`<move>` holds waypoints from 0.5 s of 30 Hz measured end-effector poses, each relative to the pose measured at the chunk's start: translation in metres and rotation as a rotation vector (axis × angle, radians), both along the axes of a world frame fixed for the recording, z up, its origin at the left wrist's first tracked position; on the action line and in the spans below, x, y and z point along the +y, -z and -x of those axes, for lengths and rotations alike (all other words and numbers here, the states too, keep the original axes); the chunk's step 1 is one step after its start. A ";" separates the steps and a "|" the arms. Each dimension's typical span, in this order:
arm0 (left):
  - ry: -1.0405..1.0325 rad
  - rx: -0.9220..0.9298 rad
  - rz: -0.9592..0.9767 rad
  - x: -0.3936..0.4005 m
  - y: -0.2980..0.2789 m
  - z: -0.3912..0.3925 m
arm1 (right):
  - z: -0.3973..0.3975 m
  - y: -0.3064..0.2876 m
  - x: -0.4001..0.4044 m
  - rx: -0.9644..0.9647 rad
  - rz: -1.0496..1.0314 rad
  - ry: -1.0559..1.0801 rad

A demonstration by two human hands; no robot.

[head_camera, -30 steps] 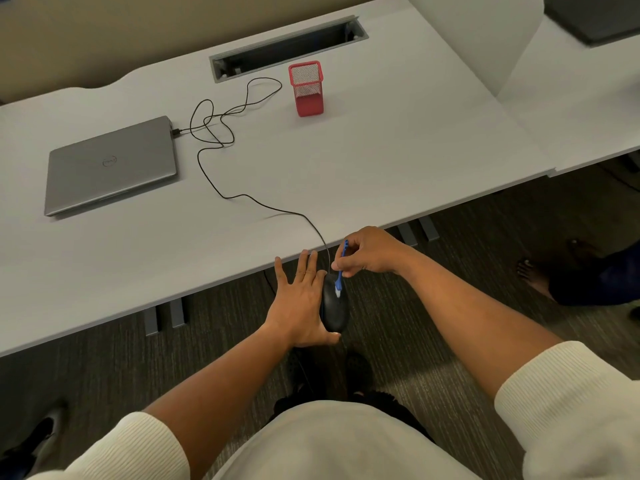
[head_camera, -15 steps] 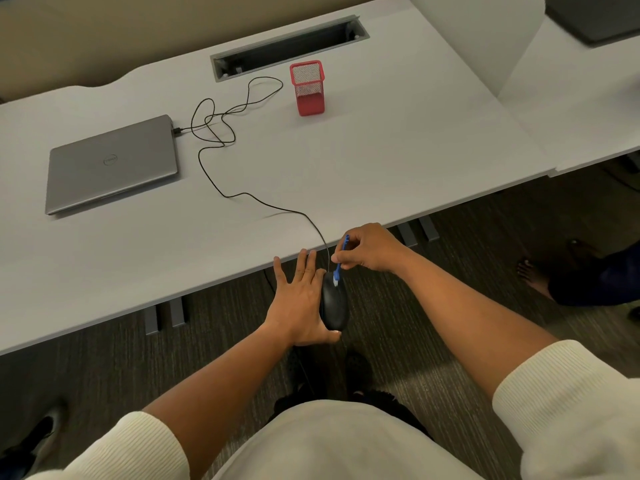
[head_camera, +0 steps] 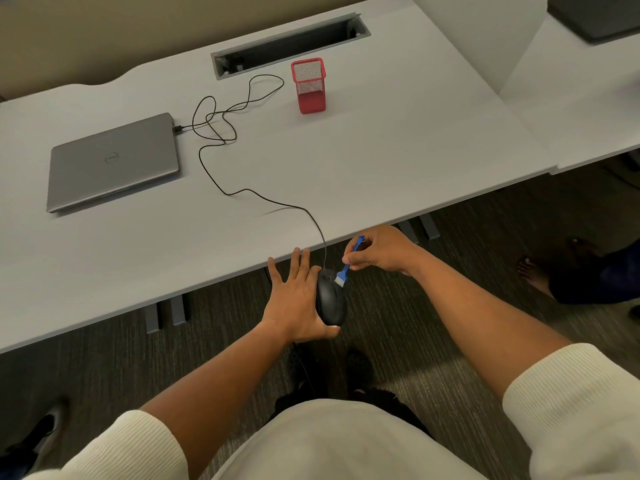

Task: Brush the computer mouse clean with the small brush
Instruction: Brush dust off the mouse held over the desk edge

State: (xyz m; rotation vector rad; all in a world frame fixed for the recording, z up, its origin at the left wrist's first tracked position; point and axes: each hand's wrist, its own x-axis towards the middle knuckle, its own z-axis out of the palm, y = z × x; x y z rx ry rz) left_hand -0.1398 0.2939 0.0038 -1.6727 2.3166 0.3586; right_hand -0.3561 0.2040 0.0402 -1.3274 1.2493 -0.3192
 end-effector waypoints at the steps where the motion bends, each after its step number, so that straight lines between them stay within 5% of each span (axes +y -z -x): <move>1: -0.004 0.011 0.000 0.000 0.000 0.000 | -0.001 -0.001 0.001 -0.046 -0.022 0.004; 5: -0.015 0.026 -0.011 0.000 0.000 0.001 | -0.005 -0.001 0.007 -0.154 -0.119 -0.054; 11: -0.033 0.061 -0.007 0.003 0.000 -0.003 | -0.001 0.004 0.007 0.010 0.017 0.079; 15: -0.046 0.081 -0.012 0.005 0.001 -0.002 | -0.004 -0.004 0.009 -0.174 -0.127 0.005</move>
